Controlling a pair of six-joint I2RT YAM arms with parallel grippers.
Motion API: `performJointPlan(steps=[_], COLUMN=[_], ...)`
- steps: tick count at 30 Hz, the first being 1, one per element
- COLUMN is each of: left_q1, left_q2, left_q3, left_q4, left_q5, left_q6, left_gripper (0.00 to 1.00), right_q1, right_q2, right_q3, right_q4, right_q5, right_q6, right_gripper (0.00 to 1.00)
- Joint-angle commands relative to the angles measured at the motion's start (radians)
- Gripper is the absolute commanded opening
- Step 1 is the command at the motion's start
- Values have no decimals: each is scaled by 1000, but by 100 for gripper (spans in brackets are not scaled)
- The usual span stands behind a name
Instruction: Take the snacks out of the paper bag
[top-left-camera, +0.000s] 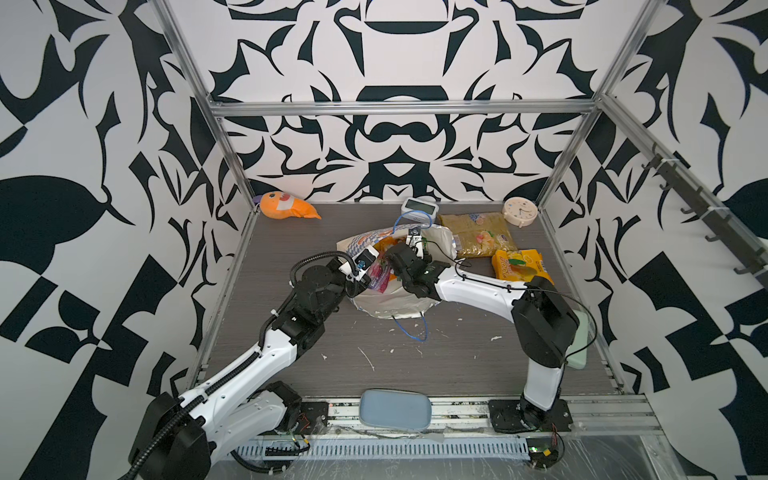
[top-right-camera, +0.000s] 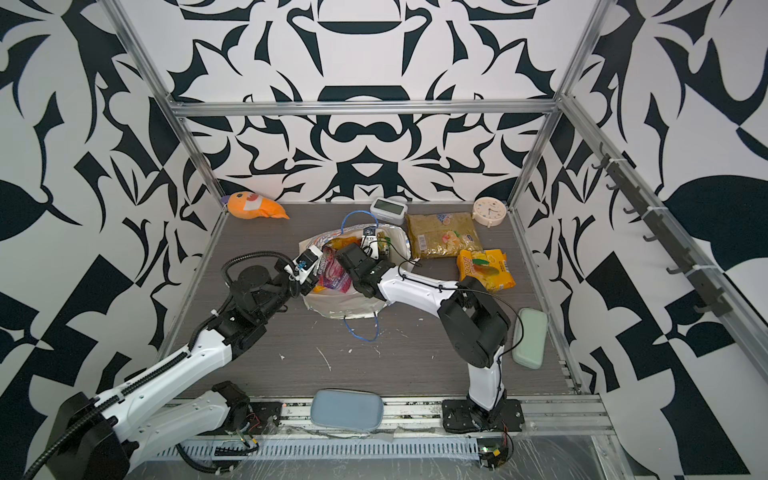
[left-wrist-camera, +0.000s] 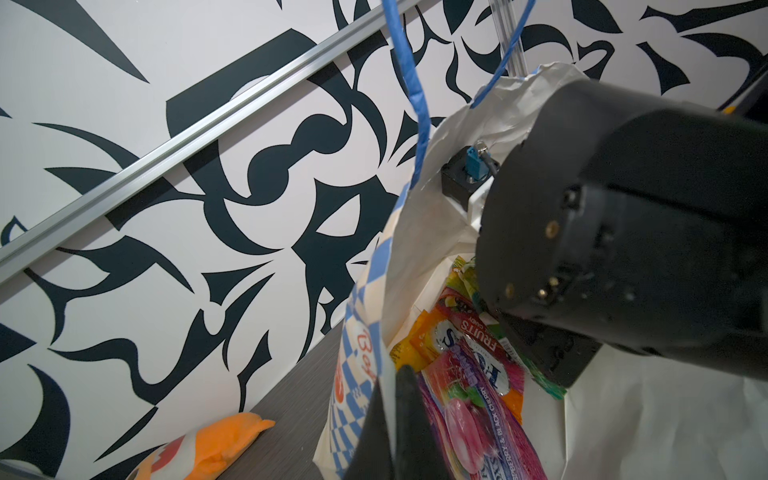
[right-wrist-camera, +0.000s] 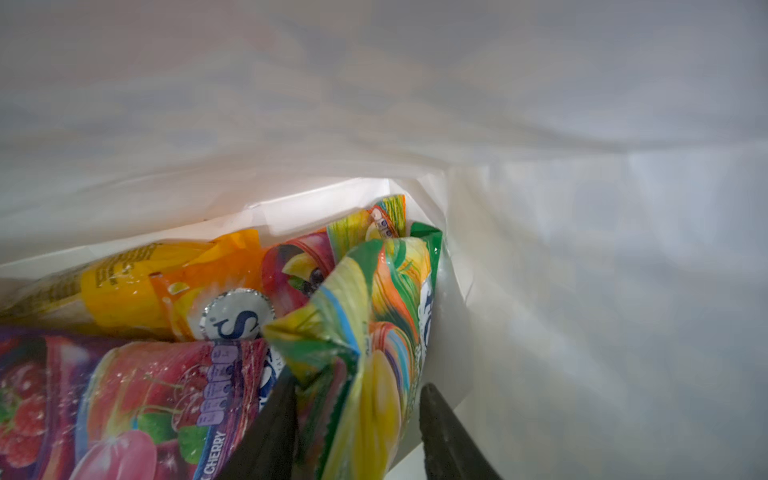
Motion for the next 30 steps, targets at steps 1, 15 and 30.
performJointPlan(steps=[1, 15, 30], left_q1=[-3, -3, -3], left_q2=[-7, -3, 17], left_q3=[-6, -4, -5], left_q4=[46, 47, 87], left_q5=[7, -7, -66], left_q6=[11, 9, 1], left_gripper=[0, 0, 0], right_q1=[-35, -52, -46], right_q2=[-14, -15, -162], right_q3=[-26, -42, -114], right_q4=[-51, 28, 218], right_q5=[-26, -85, -346], right_q6=[74, 21, -127], right_gripper=[46, 12, 0])
